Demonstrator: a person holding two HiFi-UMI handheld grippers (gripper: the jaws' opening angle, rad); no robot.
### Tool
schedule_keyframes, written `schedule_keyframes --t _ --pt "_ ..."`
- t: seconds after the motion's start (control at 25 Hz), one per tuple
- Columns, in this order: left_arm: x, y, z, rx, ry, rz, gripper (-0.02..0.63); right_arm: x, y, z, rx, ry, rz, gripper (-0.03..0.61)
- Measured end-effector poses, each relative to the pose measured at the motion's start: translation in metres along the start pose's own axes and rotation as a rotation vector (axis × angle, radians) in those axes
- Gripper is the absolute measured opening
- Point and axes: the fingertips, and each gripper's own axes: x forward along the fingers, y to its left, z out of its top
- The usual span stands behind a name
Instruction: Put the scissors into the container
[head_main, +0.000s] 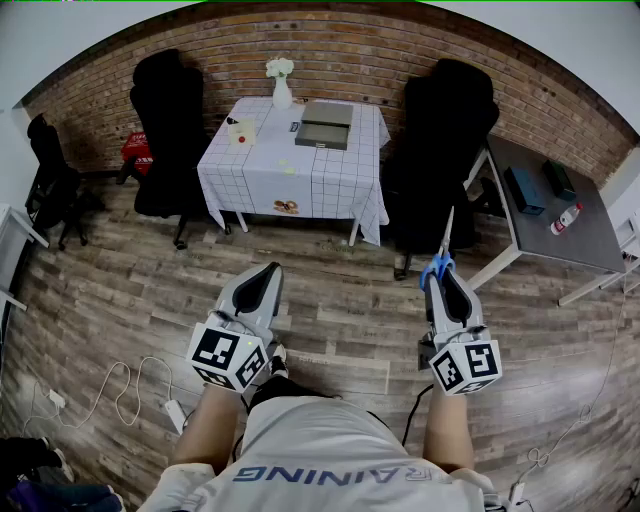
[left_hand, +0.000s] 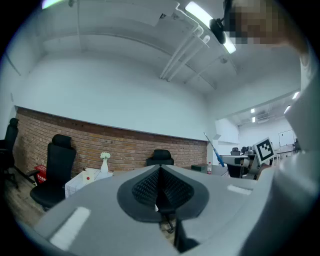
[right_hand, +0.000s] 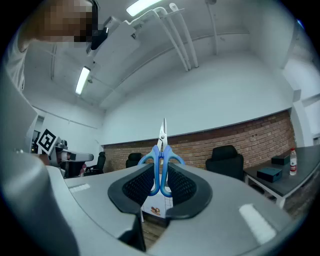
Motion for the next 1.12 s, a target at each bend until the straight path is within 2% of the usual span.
schedule_keyframes --t 0.68,1.12 --pt "-0.006 0.001 -0.013 -0.006 0.028 -0.009 0.002 0.003 0.008 -0.022 0.021 0.037 0.014 0.103" --pt "0.021 0.040 -0.033 -0.041 0.077 -0.011 0.002 0.043 0.009 -0.034 0.041 0.054 0.023 0.101"
